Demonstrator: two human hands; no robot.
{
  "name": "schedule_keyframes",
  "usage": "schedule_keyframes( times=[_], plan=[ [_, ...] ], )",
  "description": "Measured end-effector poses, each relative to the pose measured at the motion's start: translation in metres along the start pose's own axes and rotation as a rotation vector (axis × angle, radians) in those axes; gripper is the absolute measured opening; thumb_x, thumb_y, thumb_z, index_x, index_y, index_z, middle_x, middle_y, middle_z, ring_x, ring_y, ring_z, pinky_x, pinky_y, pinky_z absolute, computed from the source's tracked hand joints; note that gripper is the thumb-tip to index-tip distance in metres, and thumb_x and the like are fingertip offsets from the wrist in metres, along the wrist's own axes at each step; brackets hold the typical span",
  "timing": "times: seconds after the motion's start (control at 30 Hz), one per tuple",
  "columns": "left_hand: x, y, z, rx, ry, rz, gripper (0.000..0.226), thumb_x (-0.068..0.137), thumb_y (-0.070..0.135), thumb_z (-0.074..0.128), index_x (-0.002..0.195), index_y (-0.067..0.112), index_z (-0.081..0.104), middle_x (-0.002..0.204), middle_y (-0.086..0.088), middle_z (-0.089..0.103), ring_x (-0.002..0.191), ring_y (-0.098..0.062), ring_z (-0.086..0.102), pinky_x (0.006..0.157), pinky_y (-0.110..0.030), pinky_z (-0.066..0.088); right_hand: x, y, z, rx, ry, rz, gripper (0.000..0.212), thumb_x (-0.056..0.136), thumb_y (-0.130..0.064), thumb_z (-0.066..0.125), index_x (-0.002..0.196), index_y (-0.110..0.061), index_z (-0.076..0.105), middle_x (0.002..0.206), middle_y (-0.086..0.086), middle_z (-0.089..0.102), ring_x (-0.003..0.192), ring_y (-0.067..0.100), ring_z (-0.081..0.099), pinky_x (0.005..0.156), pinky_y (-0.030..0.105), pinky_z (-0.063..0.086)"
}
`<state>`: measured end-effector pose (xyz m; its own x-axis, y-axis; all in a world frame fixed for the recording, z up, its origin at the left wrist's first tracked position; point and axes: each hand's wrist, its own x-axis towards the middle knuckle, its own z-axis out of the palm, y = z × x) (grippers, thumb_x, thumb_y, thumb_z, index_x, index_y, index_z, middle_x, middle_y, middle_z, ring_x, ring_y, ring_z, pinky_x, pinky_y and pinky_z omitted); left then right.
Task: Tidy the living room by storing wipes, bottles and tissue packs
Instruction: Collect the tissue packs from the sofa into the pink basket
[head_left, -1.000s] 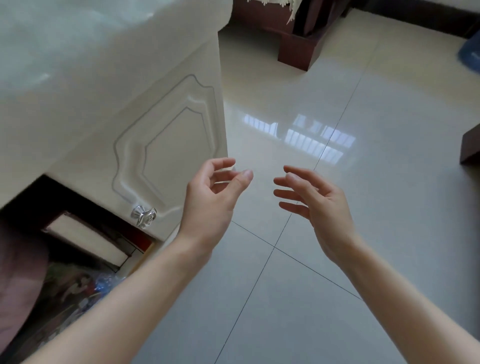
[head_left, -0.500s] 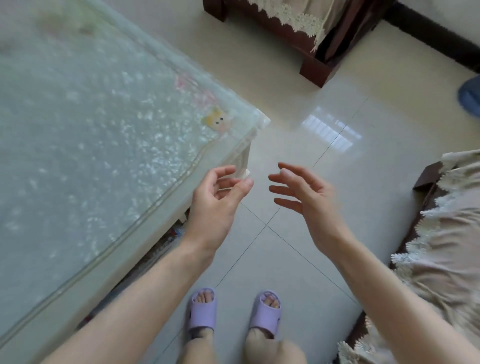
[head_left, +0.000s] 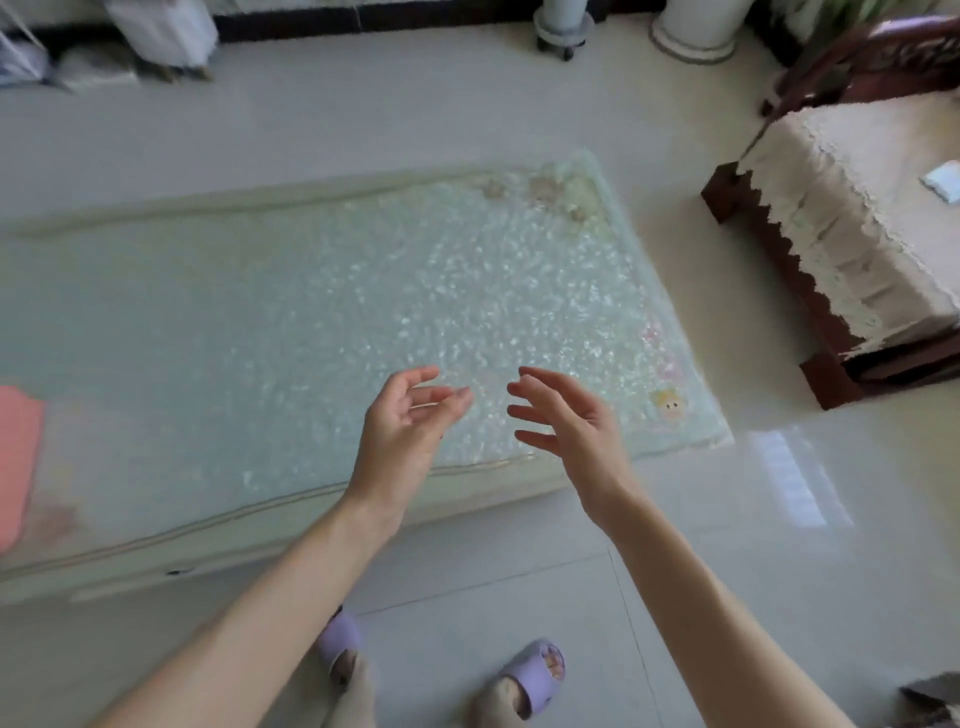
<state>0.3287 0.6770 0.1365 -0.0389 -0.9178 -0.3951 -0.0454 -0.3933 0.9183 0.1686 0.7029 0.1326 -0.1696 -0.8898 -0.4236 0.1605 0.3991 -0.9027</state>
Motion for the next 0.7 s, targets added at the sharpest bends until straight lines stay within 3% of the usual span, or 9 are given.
schedule_keyframes(
  times=[0.1,0.4,0.7],
  plan=[
    [0.007,0.003,-0.073,-0.032,0.104,-0.004,0.037,0.084,0.022,0.071,0.118,0.018,0.056,0.101,0.000,0.067,0.077,0.009,0.063,0.078,-0.021,0.048,0.014,-0.002,0.076,-0.057,-0.097,0.006,0.021,0.090,-0.030,0.061,0.110,-0.023,0.066,0.109,0.002,0.071,0.098,0.015,0.069,0.086,0.035,0.056],
    [0.025,-0.016,-0.294,-0.069,0.373,-0.061,0.033,0.085,0.021,0.071,0.114,0.019,0.056,0.101,-0.002,0.067,0.075,0.011,0.061,0.067,-0.010,0.047,0.046,0.031,0.298,-0.186,-0.333,0.103,0.021,0.091,-0.033,0.060,0.109,-0.024,0.064,0.110,0.000,0.070,0.098,0.014,0.069,0.086,0.036,0.056],
    [0.033,-0.042,-0.433,-0.225,0.677,-0.122,0.028,0.084,0.021,0.072,0.107,0.025,0.057,0.097,0.003,0.067,0.075,0.007,0.063,0.074,-0.023,0.046,0.075,0.050,0.453,-0.349,-0.546,0.193,0.028,0.091,-0.035,0.060,0.115,-0.021,0.062,0.113,0.002,0.068,0.101,0.018,0.067,0.086,0.035,0.056]
  ],
)
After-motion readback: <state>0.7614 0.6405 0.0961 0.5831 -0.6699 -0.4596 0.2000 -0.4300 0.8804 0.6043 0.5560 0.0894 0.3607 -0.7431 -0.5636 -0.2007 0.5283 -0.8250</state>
